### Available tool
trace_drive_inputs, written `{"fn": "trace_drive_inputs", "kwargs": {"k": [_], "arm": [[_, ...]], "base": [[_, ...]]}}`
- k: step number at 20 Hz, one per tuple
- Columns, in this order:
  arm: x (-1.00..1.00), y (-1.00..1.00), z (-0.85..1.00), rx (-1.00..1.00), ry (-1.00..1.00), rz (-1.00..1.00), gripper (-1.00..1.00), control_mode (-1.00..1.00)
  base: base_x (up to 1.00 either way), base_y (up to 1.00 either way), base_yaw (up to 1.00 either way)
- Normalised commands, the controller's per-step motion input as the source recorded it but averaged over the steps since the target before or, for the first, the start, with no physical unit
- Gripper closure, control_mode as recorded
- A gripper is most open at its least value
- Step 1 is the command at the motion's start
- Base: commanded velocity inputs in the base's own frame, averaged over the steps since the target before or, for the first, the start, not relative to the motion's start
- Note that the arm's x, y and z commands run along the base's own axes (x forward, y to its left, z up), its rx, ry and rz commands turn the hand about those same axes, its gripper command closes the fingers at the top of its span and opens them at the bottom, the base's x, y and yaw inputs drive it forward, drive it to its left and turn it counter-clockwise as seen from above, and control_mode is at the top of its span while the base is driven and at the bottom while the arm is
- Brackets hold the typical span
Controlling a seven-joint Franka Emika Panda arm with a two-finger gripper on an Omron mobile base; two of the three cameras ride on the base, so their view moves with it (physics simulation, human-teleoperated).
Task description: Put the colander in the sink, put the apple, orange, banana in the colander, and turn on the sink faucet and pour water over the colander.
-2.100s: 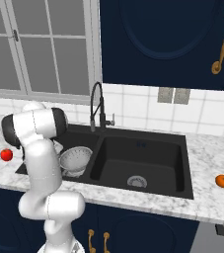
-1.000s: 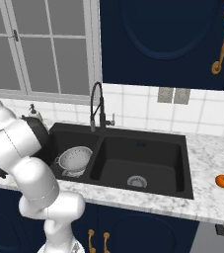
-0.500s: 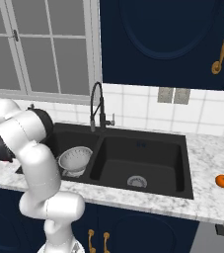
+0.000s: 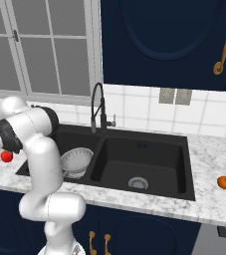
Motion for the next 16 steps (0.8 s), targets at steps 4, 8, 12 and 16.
{"fn": "trace_drive_inputs", "kwargs": {"k": [4, 8, 12, 16], "arm": [[0.21, 0.0, -0.23, -0.04, 0.0, -0.13, -1.0, -1.0], [0.0, 0.0, -0.06, -0.02, 0.0, -0.12, -1.0, -1.0], [-0.05, -0.05, 0.0, 0.0, 0.0, -0.13, -1.0, -1.0], [-0.15, -0.21, 0.0, -0.02, -0.01, -0.14, -1.0, -1.0]], "base": [[0.0, 0.0, 0.0], [0.0, 0.0, 0.0], [0.0, 0.0, 0.0], [0.0, 0.0, 0.0]]}}
